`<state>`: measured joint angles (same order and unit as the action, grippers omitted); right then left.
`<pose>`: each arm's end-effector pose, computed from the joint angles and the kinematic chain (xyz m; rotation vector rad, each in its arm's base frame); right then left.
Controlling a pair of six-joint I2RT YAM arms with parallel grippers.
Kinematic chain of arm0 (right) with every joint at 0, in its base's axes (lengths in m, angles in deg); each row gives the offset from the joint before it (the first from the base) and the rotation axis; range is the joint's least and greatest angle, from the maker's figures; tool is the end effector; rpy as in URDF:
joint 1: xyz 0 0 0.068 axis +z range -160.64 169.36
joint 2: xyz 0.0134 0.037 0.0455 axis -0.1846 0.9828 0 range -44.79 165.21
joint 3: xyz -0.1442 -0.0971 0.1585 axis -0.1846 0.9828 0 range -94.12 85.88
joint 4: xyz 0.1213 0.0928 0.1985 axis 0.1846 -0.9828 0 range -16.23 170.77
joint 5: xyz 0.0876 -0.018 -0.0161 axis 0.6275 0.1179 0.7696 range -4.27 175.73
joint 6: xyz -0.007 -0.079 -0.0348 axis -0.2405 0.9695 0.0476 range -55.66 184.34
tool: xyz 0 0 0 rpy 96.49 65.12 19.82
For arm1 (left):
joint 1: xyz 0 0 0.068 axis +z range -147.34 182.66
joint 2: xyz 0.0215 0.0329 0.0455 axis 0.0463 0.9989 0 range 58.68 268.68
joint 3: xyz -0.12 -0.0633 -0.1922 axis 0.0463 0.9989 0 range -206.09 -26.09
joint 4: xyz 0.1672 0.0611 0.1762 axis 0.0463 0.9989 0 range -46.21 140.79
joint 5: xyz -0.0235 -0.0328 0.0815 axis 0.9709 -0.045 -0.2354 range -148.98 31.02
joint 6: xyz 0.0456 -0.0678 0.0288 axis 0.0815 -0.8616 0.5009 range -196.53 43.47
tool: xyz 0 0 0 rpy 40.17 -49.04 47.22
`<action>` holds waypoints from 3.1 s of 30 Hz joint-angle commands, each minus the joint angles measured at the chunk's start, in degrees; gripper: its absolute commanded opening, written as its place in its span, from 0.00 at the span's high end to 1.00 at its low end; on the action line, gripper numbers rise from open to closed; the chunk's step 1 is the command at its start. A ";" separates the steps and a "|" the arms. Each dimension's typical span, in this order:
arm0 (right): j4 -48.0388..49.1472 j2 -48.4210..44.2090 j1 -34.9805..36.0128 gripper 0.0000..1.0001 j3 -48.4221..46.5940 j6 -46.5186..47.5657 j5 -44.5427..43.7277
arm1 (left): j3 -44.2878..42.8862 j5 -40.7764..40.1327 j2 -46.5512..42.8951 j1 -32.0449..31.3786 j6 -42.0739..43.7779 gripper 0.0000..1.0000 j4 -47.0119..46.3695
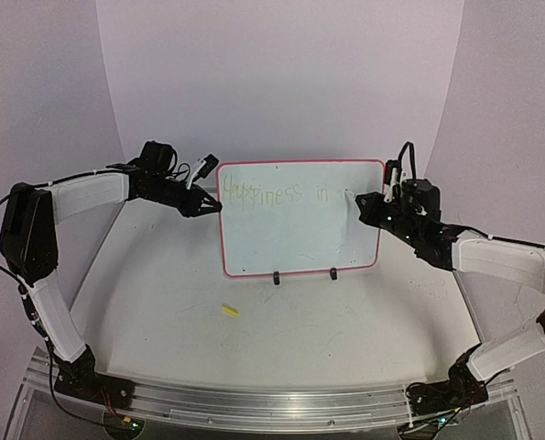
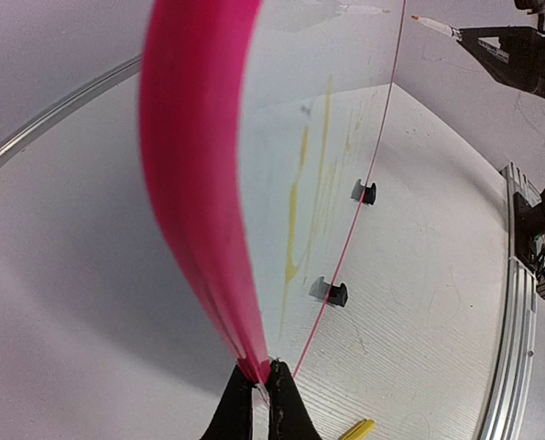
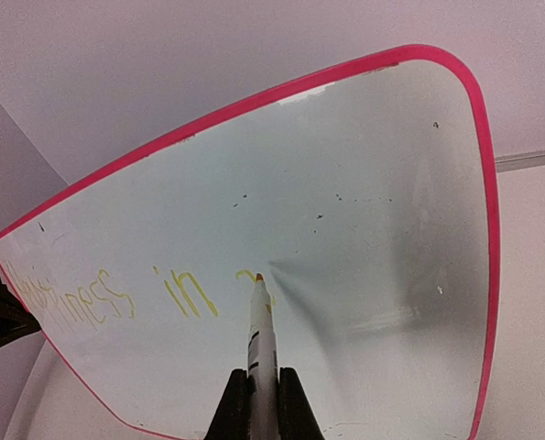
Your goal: Write a sentence on the whiteboard
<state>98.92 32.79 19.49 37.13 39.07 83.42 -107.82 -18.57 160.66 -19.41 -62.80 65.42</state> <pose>0.3066 0.1744 0.2454 -0.0464 1.8046 0.6634 0.3565 -0.1981 0.2208 1.0250 1.9918 -0.8829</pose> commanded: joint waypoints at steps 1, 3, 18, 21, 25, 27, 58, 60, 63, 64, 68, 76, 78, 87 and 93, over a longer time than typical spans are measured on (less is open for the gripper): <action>0.22 1.71 -0.33 1.00 -2.74 1.01 -2.09 | -0.53 -0.85 -2.30 -0.96 2.31 1.00 0.63; 0.22 2.64 -0.31 1.00 -3.26 1.18 -2.51 | -0.53 -0.84 -2.29 -0.96 2.26 1.00 0.68; -0.10 4.72 -0.28 1.00 -1.40 0.70 0.63 | -0.71 -0.81 -1.77 -0.96 2.34 1.00 0.66; 0.33 5.53 -0.25 1.00 -0.15 -0.53 1.89 | -0.71 -0.76 -1.78 -0.98 2.27 1.00 0.68; 1.65 6.18 -0.21 1.00 1.07 -1.54 4.37 | -0.71 -0.76 -1.78 -1.04 2.28 1.00 0.69; 1.90 6.23 -0.24 1.00 1.12 -1.56 5.28 | -0.71 -0.70 -1.78 -1.05 2.28 1.00 0.67; -2.07 2.55 -0.73 1.00 -4.38 1.37 -3.98 | -0.62 -0.89 -1.87 -1.06 2.42 1.00 0.71; -2.07 2.74 -0.89 1.00 -4.66 1.50 -4.03 | -0.62 -0.91 -1.93 -1.08 2.43 1.00 0.76; -2.07 3.09 -0.97 1.00 -5.01 1.78 -3.86 | -0.62 -0.93 -1.95 -1.10 2.47 1.00 0.78; -2.02 3.18 -0.98 1.00 -5.08 1.93 -3.59 | -0.60 -0.94 -1.94 -1.08 2.44 1.00 0.78; -1.89 3.57 -1.02 1.00 -5.30 2.58 -1.91 | -0.70 -0.94 -1.95 -1.05 2.44 1.00 0.75; -2.14 3.67 -0.99 1.00 -3.21 1.57 -0.24 | -0.71 -0.92 -1.94 -1.05 2.39 1.00 0.78; -2.24 3.43 -1.00 1.00 -2.40 1.19 -0.27 | -0.70 -0.85 -1.88 -1.11 2.39 1.00 0.75; -3.43 2.55 -1.03 1.00 -1.50 0.58 -1.63 | -0.71 -0.83 -1.95 -1.14 2.35 1.00 0.78; -4.67 1.81 -0.96 1.00 -2.91 1.28 -3.92 | -0.71 -0.85 -2.00 -1.14 2.37 1.00 0.81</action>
<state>95.67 35.87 18.86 35.25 40.09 82.53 -107.82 -18.64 160.61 -19.50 -62.84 65.66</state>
